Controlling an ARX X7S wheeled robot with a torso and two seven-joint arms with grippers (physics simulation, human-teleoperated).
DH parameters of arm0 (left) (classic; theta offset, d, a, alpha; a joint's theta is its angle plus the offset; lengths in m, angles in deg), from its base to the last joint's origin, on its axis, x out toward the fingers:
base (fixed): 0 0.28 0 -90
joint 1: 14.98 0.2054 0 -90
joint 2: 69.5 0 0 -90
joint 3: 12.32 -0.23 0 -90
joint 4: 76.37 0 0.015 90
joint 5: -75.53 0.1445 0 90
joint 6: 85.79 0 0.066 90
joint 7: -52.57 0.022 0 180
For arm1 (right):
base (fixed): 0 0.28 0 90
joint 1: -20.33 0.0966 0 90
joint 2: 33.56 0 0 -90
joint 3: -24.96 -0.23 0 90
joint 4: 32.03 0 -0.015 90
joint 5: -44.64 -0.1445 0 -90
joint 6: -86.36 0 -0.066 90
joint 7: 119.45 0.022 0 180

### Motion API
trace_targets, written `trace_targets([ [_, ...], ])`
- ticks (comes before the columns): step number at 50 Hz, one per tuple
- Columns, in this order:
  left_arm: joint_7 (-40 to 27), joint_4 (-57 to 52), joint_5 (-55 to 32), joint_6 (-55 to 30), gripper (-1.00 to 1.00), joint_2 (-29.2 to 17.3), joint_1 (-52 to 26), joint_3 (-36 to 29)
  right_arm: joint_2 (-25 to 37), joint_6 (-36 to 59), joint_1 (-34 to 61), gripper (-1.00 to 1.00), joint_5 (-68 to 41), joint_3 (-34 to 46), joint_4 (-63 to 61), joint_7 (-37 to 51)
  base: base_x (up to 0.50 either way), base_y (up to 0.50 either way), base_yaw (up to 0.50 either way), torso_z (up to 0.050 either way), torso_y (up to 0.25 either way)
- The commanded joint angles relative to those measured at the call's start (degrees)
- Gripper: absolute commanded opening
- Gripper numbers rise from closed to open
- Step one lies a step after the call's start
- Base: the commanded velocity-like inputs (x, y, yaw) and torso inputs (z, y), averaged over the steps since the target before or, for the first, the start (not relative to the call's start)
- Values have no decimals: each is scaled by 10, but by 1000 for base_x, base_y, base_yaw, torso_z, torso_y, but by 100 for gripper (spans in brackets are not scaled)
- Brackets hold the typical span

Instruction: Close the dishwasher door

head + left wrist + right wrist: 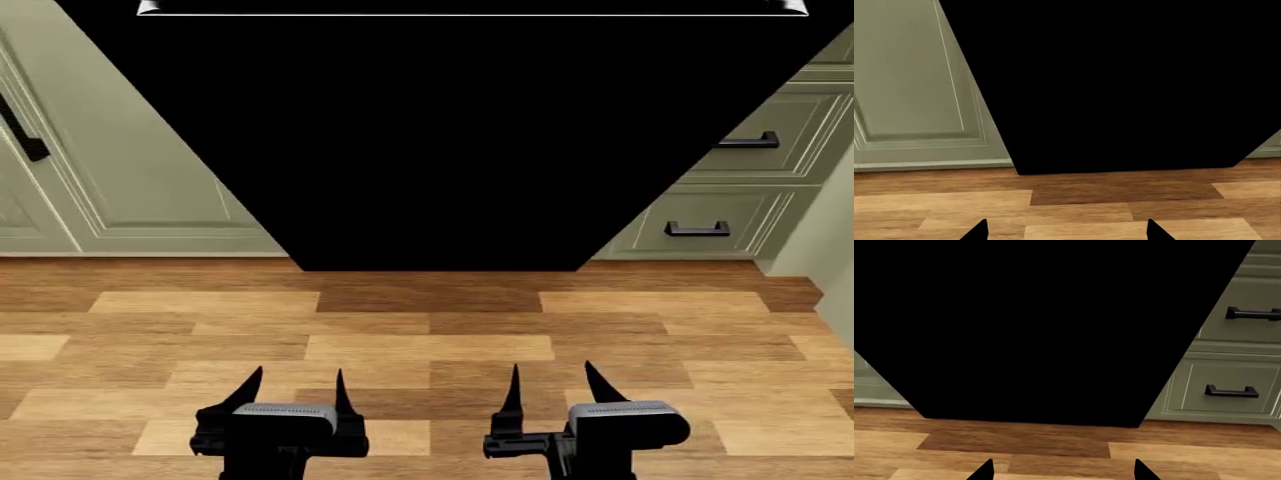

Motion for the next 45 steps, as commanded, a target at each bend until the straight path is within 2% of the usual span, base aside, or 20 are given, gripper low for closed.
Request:
trace_targets([
  [1, -1, 1, -1, 1, 100, -1, -1, -2, 2, -3, 0, 100, -9, 0, 2, -3, 0, 0, 0, 0, 0],
  [30, -5, 2, -1, 3, 100, -3, -2, -9, 5, 3, 1, 100, -15, 5, -2, 0, 1, 0, 0, 0, 0],
  [45, -7, 1, -3, 3, 100, -5, -4, -11, 7, 3, 2, 100, -13, 9, -3, 3, 129, 0, 0, 0, 0],
])
